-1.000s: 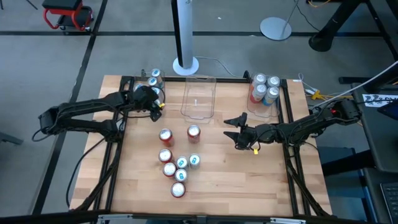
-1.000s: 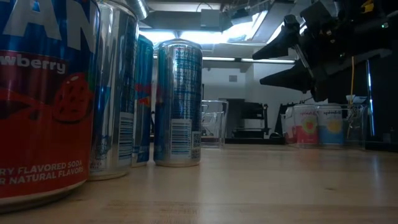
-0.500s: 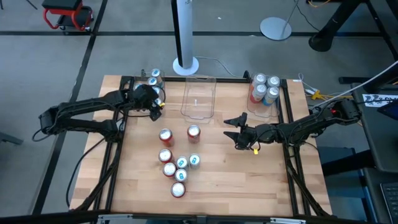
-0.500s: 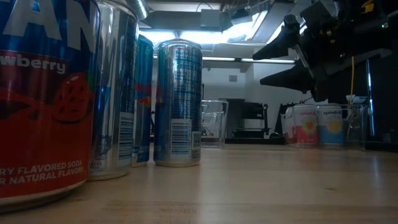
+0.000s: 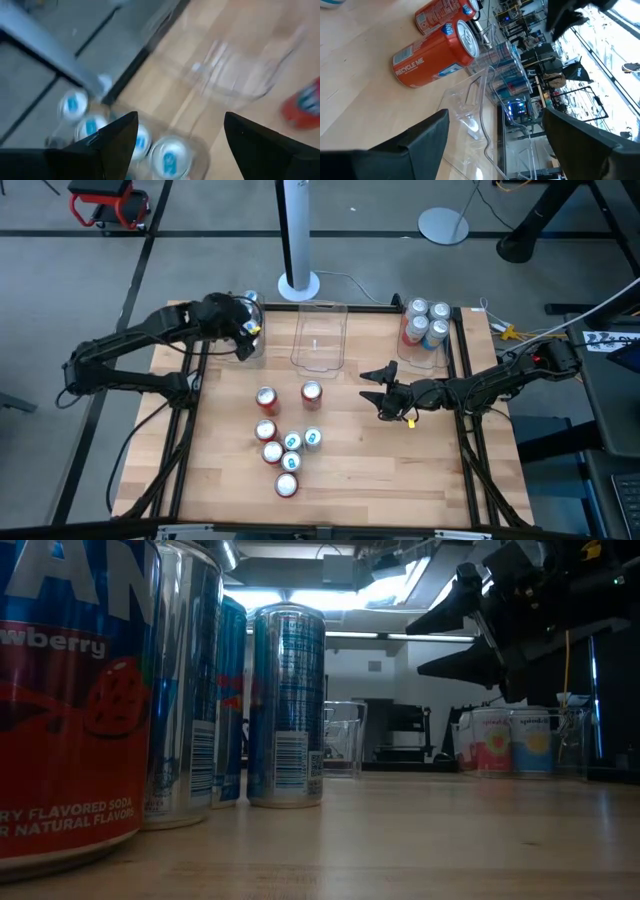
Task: Sort soda cans
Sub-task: Put the blue soda can into the left transparent bin
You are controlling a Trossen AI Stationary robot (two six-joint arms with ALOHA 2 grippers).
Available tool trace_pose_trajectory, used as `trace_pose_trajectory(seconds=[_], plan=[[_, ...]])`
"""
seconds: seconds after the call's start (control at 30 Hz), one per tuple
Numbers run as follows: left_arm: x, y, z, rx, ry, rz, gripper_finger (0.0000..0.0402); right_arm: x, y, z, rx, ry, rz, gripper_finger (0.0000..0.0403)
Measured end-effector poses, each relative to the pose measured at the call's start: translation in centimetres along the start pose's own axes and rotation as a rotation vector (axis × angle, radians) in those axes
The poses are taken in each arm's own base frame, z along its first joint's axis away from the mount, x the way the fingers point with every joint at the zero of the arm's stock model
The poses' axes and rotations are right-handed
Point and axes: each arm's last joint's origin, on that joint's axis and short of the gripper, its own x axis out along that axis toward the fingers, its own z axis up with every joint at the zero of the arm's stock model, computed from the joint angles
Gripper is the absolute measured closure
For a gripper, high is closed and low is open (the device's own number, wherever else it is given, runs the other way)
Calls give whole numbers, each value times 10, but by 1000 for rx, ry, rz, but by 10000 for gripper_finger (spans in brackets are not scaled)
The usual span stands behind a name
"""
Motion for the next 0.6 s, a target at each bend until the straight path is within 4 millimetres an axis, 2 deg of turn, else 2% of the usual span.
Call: trace_pose_trajectory(seconds=[0.2, 0.33, 0.6], plan=[[-17, -23, 18, 69, -163, -222, 119, 0, 0, 0, -1, 0, 1, 81], [-21, -48, 24, 144, -233, -365, 119, 0, 0, 0, -1, 0, 1, 81], [-21, -101, 27, 281, -283, -529, 119, 0, 0, 0, -1, 0, 0, 81]])
